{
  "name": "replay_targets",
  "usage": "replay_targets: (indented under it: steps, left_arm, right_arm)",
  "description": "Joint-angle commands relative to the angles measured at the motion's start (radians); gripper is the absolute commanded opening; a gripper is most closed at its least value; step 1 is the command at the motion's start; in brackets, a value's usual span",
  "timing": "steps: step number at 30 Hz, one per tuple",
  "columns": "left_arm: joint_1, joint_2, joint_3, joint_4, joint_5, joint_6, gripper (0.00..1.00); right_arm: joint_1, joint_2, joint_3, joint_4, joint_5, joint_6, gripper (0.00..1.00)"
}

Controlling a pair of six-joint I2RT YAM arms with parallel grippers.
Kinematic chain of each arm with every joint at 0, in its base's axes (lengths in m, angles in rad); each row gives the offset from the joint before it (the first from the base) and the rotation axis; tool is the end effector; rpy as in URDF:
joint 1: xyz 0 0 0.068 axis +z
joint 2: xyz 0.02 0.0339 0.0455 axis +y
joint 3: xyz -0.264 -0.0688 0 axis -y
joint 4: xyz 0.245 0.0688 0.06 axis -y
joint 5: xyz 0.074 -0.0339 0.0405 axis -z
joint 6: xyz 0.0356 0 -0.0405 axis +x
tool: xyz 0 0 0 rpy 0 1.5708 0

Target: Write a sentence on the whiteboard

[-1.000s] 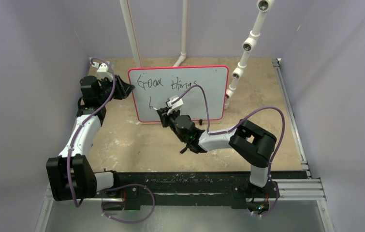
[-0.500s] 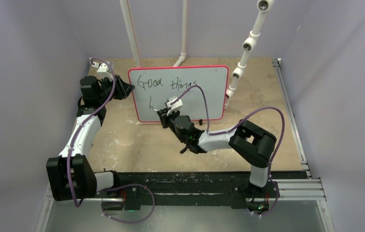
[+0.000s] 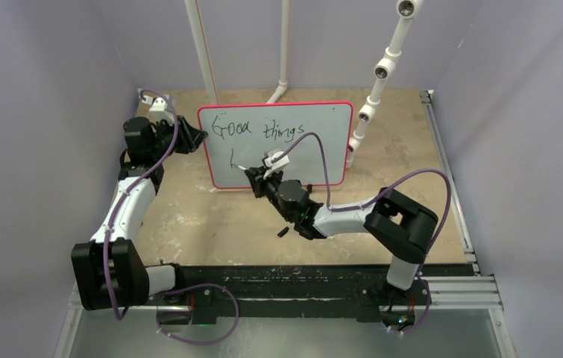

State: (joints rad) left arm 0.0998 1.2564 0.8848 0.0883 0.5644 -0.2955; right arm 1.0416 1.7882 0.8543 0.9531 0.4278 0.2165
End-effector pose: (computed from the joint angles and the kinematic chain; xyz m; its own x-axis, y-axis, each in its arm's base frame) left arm 0.2888 0.0098 0.3024 -0.3904 -0.2864 -0.8750 0.3273 0.8451 -0.4226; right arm 0.2032 0.3182 0.2120 -0.1143 0.1918 -0.9748 -0.5647 0.7948 0.2226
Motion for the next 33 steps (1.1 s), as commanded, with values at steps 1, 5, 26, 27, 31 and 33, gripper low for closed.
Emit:
replay_targets:
  steps: [1, 5, 26, 27, 31, 33]
  left_arm:
    - [0.0, -0.026, -0.007, 0.032, 0.005, 0.006, 0.3]
    - [0.0, -0.025, -0.007, 0.032, 0.006, 0.006, 0.3]
    - [0.0, -0.024, -0.006, 0.03, 0.005, 0.006, 0.3]
    - [0.0, -0.025, -0.006, 0.029, 0.005, 0.005, 0.3]
    - [0.0, -0.025, -0.005, 0.03, 0.005, 0.006, 0.29]
    - [-0.001, -0.025, -0.005, 0.031, 0.006, 0.006, 0.29]
  right_arm:
    - [0.003, -0.045, -0.005, 0.085, 0.015, -0.018, 0.0]
    - [0.003, -0.021, 0.017, 0.07, 0.043, -0.026, 0.0]
    - [0.003, 0.044, 0.085, 0.044, 0.083, -0.039, 0.0]
    - [0.003, 0.046, 0.087, 0.044, 0.088, -0.04, 0.0]
    - [0.003, 0.052, 0.097, 0.041, 0.089, -0.047, 0.0]
    - [0.003, 0.057, 0.104, 0.04, 0.085, -0.056, 0.0]
